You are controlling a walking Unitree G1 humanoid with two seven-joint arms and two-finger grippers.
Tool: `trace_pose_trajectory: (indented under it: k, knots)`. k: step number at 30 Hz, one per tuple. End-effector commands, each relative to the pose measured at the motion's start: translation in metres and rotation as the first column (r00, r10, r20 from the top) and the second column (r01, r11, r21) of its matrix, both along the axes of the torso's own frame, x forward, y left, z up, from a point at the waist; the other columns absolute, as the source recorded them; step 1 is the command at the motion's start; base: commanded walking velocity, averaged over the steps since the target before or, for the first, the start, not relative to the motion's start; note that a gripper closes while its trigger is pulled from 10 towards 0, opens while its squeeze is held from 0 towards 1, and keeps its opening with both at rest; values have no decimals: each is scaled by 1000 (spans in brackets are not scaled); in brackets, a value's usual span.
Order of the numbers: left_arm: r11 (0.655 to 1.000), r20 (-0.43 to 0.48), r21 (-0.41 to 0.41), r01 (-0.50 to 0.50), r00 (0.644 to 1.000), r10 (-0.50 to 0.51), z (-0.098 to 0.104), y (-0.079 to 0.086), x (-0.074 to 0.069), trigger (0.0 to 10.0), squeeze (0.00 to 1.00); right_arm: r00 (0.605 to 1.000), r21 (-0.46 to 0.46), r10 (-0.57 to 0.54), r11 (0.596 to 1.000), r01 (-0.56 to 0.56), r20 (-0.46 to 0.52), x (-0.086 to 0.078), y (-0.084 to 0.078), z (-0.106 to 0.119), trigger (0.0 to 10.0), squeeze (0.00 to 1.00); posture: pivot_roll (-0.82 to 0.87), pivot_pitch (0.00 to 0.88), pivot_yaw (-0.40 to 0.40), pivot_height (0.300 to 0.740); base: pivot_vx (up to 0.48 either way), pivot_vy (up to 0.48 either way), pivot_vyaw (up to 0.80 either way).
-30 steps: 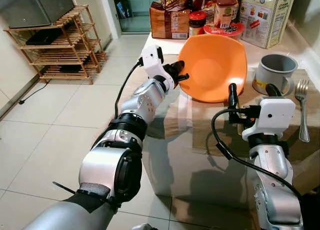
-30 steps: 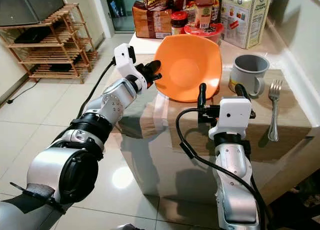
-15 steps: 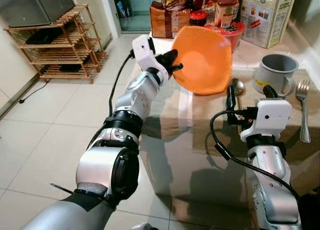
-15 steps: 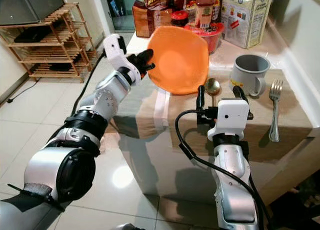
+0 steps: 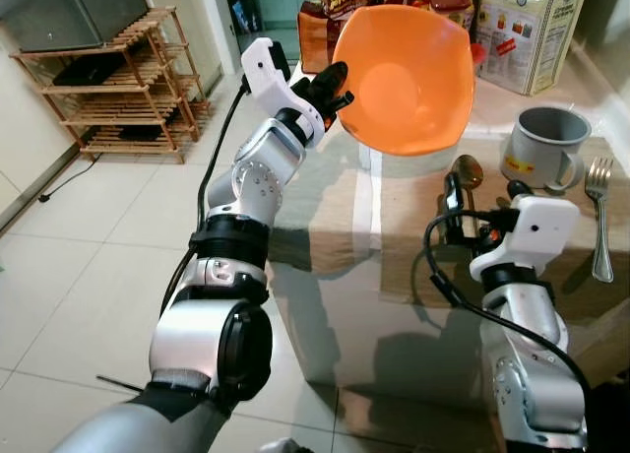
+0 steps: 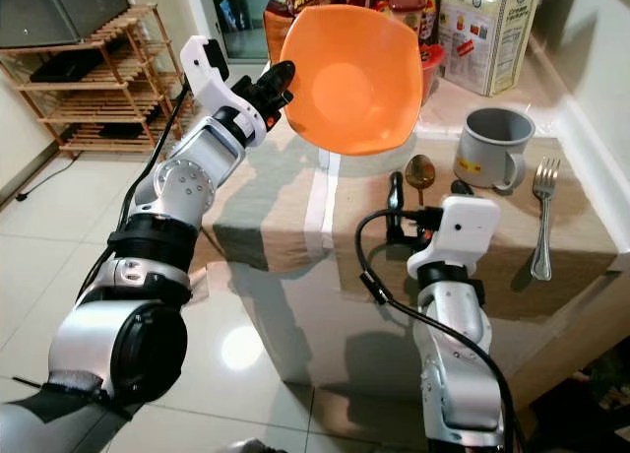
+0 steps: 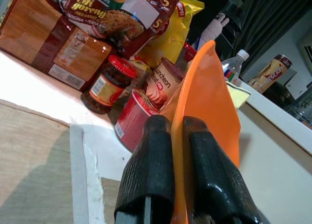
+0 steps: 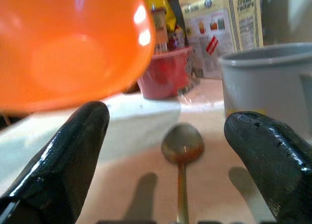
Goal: Setting the table
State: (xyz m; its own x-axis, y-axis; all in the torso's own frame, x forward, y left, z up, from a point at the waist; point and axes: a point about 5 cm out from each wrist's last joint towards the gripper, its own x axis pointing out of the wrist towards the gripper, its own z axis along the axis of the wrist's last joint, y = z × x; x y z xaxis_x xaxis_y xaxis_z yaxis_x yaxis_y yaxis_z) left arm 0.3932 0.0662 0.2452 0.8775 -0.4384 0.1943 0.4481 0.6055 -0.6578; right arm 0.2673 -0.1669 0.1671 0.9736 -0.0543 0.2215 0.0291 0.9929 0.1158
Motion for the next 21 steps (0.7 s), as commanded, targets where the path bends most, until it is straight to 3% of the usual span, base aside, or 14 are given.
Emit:
trace_pose_trajectory:
  k: [1,9,16,21]
  knots:
    - [1000,32,-18,-4,999,5,10,4,-3,0,0,999,57,36,998,-37,24,3,4,8,10000,0,-33,0,116,736,0,0,0]
    - [999,51,-45,24,998,-22,16,4,-11,0,0,995,186,60,980,-73,77,12,3,22,10000,0,-24,0,110,736,0,0,0]
    - [997,50,-66,43,998,-40,19,3,-16,0,0,995,287,77,954,-91,60,21,3,19,10000,0,-17,0,109,736,0,0,0]
    - [993,54,-88,76,996,-72,22,-2,-22,0,0,993,391,111,913,-117,38,33,6,11,10000,0,-15,0,110,736,0,0,0]
